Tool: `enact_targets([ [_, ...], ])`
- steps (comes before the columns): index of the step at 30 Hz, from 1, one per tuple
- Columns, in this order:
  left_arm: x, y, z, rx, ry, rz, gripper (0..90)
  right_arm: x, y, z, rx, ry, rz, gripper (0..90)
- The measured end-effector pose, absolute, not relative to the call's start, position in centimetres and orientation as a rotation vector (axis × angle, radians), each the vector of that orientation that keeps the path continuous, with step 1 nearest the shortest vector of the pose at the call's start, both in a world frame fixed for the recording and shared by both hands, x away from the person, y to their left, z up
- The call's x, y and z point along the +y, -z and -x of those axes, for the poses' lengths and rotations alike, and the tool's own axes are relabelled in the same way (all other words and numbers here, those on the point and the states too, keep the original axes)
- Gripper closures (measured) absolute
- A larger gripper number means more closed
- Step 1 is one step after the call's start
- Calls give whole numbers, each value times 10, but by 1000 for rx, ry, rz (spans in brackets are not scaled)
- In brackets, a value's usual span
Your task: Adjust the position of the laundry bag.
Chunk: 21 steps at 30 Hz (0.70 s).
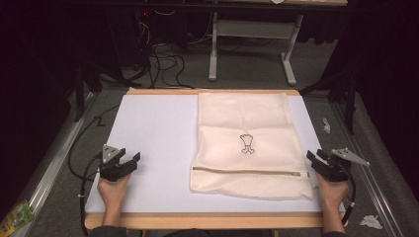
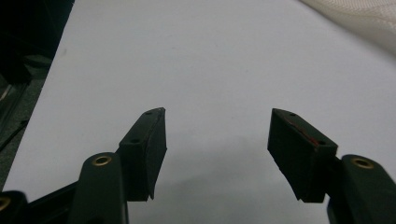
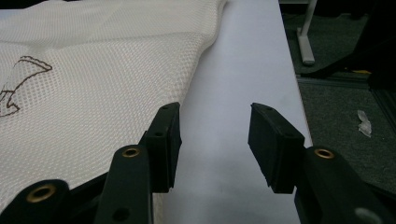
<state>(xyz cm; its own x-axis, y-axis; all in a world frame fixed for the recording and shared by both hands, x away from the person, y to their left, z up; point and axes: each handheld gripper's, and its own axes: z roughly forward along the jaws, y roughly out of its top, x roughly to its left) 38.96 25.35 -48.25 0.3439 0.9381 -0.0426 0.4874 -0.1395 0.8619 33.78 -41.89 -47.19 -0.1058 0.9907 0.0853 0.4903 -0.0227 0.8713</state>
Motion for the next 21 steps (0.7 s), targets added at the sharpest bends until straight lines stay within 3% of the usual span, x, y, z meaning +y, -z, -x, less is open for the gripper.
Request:
enact_targets([
  [21,253,482,-392,1288,-670,-1781,404,-419,471,-340,1658,-1047,-1583,556],
])
